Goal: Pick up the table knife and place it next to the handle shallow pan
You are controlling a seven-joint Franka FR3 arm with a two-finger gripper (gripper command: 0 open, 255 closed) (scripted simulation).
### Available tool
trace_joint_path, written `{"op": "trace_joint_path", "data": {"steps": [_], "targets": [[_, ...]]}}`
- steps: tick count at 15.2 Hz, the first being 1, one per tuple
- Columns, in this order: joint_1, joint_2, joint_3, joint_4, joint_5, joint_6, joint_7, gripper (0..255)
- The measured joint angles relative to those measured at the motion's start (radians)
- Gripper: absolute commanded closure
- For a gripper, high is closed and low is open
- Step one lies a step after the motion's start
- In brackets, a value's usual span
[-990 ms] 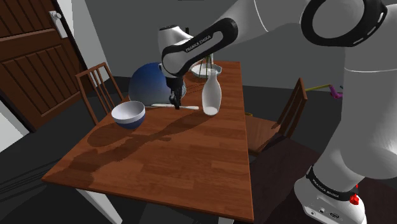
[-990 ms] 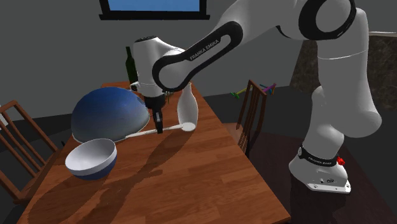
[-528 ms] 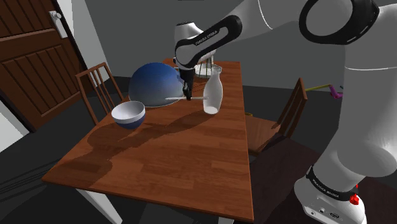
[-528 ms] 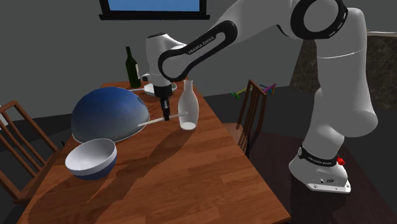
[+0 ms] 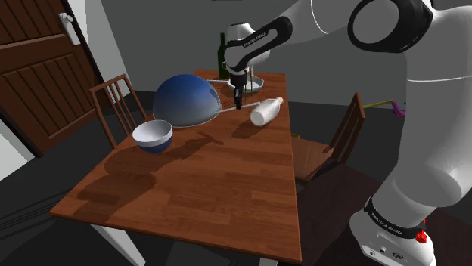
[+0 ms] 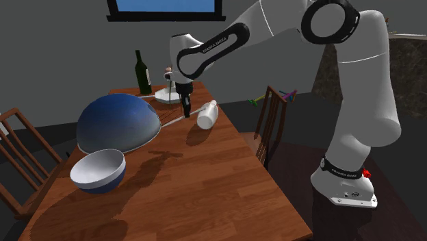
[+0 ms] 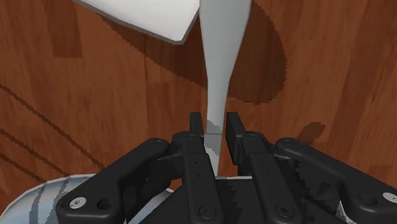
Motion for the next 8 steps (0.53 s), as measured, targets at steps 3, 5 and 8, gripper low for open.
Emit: {"op": "trace_joint_path", "data": {"steps": [3, 5, 8], "targets": [[-0.043, 0.030, -0.016, 0.044, 0.008, -0.012, -0.064, 255], [-0.070, 0.050, -0.025, 0.076, 0.013, -0.024, -0.102, 255], [-0.113, 0.090, -0.039, 0.138, 0.021, -0.044, -0.162, 255]]}}
